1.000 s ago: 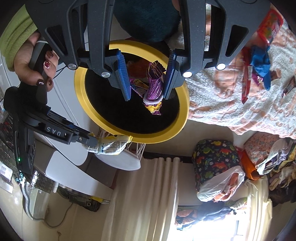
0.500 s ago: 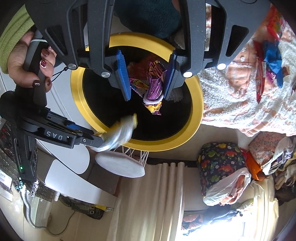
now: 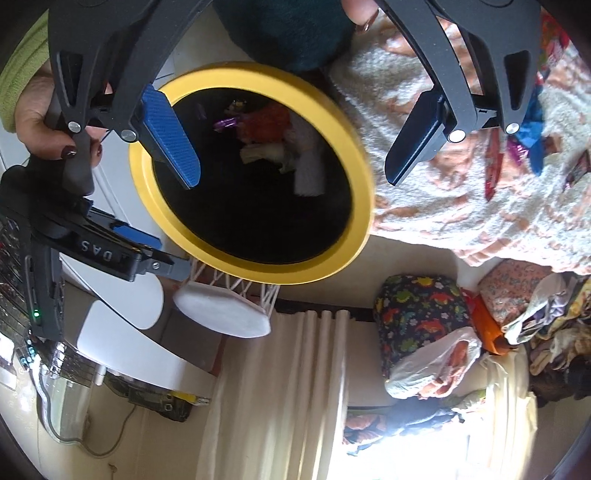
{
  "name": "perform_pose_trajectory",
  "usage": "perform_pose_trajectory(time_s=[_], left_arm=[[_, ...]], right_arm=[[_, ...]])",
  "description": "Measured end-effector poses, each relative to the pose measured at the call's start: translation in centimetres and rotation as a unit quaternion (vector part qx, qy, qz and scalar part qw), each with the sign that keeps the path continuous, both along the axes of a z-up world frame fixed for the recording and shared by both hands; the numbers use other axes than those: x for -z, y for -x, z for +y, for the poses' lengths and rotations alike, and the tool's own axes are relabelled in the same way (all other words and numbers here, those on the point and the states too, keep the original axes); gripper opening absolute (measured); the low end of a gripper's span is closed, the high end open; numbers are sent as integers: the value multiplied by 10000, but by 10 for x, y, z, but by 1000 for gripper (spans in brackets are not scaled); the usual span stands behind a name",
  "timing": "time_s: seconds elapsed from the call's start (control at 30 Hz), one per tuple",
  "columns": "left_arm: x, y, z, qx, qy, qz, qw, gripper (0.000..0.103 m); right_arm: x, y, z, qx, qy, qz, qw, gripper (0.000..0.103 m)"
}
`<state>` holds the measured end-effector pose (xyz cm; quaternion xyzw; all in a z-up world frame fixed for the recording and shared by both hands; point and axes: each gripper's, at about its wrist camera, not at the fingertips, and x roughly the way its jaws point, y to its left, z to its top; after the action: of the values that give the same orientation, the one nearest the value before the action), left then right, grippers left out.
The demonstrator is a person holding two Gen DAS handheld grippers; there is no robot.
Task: Collect trash
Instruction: 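Move both open tools back over the wrappers on the bed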
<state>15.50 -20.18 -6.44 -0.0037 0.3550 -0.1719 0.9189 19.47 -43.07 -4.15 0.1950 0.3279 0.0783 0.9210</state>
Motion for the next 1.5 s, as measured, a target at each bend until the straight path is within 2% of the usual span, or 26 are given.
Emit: perform_pose_trajectory(time_s=[0.7, 1.03, 1.5], left_arm=[[-21, 18, 66, -729, 173, -337, 9966, 92], [-23, 21, 103, -1106, 247, -387, 9928, 92], [-14, 27, 169, -1743, 298, -247, 9839, 92]], right_arm=[[-24, 18, 53, -474, 514, -566, 9959, 76], [-28, 25, 89, -889, 652, -630, 9919, 77], [-24, 28, 149, -1624, 740, -499, 9827, 77]])
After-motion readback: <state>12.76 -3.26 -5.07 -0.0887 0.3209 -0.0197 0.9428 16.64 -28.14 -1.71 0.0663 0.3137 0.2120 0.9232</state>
